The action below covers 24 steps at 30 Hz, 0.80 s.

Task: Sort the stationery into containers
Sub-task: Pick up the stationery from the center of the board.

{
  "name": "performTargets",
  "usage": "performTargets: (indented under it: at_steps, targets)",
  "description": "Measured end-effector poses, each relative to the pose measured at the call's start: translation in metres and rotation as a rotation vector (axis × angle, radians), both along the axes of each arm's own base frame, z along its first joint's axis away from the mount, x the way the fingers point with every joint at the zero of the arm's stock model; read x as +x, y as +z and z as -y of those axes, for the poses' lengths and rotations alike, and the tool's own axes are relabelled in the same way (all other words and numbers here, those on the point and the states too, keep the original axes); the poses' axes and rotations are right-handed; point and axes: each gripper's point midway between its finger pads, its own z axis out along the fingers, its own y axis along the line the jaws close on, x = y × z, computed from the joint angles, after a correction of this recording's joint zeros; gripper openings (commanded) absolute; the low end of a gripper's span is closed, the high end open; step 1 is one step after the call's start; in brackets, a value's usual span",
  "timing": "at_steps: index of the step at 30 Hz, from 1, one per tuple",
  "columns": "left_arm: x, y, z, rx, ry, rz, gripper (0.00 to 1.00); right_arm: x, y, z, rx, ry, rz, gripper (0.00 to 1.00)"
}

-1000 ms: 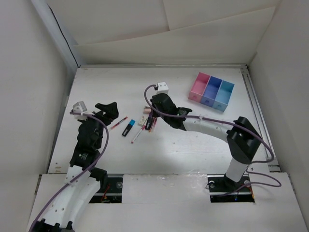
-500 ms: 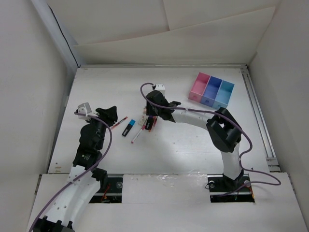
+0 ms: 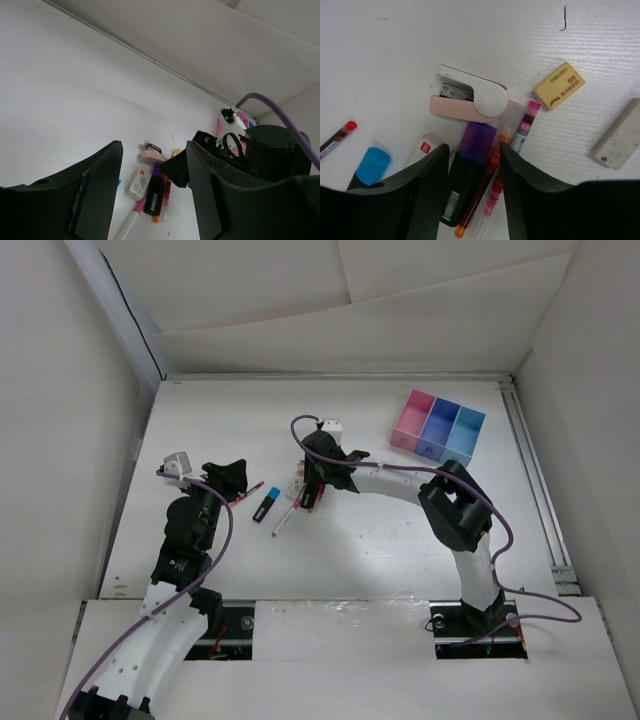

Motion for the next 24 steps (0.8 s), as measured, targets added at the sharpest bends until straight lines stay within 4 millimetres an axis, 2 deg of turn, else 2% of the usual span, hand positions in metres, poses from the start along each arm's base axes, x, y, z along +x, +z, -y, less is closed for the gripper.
performTargets:
  at_steps: [2,6,9,14,18,23,24]
  targets:
    - [0.0,-0.001,0.001,0.001,-0.004,-0.003,0.51,-0.001,-0.007,0.0,-0.004,0.002,-0.014,0.48]
    - [0.0,-0.002,0.002,0.002,-0.009,-0.006,0.52,-0.004,-0.018,0.0,-0.014,0.005,-0.04,0.35]
    - [0.001,-0.002,0.002,0.002,-0.013,-0.009,0.53,-0.002,-0.017,-0.003,-0.01,0.003,-0.039,0.35]
    - [0.001,-0.005,0.004,0.005,-0.017,-0.016,0.53,0.005,-0.017,-0.01,-0.002,0.0,-0.032,0.48]
    - [0.001,-0.005,0.004,0.005,-0.017,-0.018,0.53,0.005,-0.027,-0.01,-0.016,0.0,-0.042,0.49]
    - [0.002,-0.006,0.004,0.006,-0.018,-0.021,0.53,0.008,-0.026,-0.011,-0.017,-0.004,-0.037,0.49]
    - [0.002,-0.006,0.004,0.006,-0.018,-0.021,0.53,0.008,-0.026,-0.011,-0.019,-0.005,-0.037,0.46]
